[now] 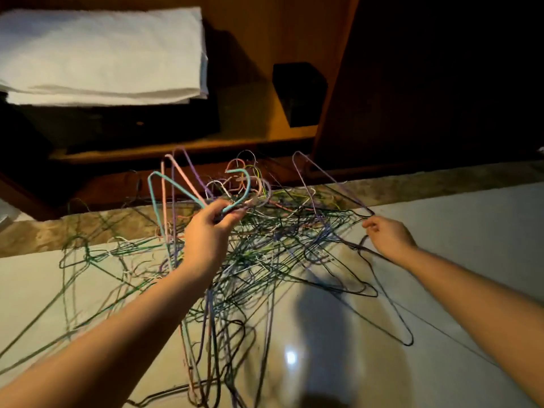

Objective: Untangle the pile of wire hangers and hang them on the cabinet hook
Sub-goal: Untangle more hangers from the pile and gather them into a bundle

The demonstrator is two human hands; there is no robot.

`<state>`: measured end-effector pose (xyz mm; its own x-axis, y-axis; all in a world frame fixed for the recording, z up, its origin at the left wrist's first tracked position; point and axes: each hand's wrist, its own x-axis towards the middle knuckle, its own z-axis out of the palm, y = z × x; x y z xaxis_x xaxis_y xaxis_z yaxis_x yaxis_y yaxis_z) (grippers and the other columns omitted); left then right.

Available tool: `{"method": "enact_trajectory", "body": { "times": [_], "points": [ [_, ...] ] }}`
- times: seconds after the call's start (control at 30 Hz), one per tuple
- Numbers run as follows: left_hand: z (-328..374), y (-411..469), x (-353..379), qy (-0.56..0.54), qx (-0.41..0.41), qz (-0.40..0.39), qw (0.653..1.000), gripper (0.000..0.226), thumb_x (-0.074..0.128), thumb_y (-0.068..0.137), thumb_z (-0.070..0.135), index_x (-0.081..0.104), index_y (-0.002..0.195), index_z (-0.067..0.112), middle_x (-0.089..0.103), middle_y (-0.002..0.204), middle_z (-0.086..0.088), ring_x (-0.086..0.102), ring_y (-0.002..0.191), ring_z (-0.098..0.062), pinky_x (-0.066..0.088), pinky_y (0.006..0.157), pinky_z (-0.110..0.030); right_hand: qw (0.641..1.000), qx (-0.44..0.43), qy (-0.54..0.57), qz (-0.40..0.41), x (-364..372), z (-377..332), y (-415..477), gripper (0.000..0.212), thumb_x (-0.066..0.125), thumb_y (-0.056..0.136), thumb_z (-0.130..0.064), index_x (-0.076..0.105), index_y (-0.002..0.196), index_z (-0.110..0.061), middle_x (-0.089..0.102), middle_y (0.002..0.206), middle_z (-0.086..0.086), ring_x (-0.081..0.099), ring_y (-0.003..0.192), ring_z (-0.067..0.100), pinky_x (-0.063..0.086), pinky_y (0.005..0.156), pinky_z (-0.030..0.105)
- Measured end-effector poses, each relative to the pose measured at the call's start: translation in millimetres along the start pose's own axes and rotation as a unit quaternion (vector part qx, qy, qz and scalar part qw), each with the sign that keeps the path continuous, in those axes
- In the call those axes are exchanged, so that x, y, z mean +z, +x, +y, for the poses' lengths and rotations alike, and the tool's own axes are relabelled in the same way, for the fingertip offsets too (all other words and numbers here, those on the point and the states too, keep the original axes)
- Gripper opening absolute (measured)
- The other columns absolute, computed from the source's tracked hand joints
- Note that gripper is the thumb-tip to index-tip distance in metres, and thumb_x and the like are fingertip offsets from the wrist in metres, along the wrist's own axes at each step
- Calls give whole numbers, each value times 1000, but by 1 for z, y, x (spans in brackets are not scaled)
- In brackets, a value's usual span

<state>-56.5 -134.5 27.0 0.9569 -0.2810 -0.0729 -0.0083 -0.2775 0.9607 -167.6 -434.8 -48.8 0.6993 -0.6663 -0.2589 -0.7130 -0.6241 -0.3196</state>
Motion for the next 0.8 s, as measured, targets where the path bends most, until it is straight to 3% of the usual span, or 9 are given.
{"method": "enact_trajectory", "body": {
  "times": [0.1,0.17,0.23,0.27,0.37,0.47,0.6,0.8],
  "points": [
    [-25,1,21,40,-34,32,998,10,60,88,19,63,81,25,46,55,7,35,51,-12,26,48,-31,999,-15,-22,-38,41,19,24,28,44,93,-13,63,112,-20,65,112,13,61,95,33,50,77,33],
    [-37,2,32,60,-63,39,995,6,59,89,20,65,89,20,53,58,1,45,56,-23,34,51,-33,995,-52,-59,-60,62,24,33,29,46,92,-15,60,117,-21,63,115,10,59,101,30,48,80,31],
    [-49,3,42,68,-104,42,991,21,59,89,22,64,108,13,66,89,-18,59,84,-44,48,70,-50,990,-86,-94,-67,76,28,38,30,48,91,-19,56,120,-20,60,119,9,54,108,28,45,86,31],
    [-56,3,47,73,-124,47,988,27,59,89,23,62,113,12,65,104,-22,57,97,-46,46,80,-56,988,-91,-102,-67,80,30,40,31,48,91,-22,55,121,-19,58,121,8,52,111,28,44,89,33],
    [-72,0,60,103,-148,50,982,25,59,89,24,61,113,17,64,105,-24,57,96,-47,46,77,-51,989,-99,-102,-50,88,34,46,27,49,92,-28,56,118,-22,58,119,6,50,112,28,39,93,35],
    [-88,-7,66,152,-145,33,977,23,59,89,23,62,111,18,65,103,-10,58,97,-41,40,72,-36,989,-113,-96,-24,89,36,50,19,45,94,-30,58,105,-21,66,105,7,57,100,29,36,86,35],
    [-101,-15,71,184,-145,26,972,35,59,89,24,56,122,11,58,106,-2,52,95,-16,42,81,-31,993,-105,-47,0,93,40,46,21,44,95,-25,58,106,-13,66,105,12,58,97,32,41,81,35],
    [-115,-17,80,227,-151,-2,962,27,63,86,26,59,108,11,59,96,2,55,90,-14,39,73,-27,992,-114,40,32,83,44,34,17,58,88,-21,62,102,-12,56,110,11,52,100,30,43,78,34]
  ]
}}
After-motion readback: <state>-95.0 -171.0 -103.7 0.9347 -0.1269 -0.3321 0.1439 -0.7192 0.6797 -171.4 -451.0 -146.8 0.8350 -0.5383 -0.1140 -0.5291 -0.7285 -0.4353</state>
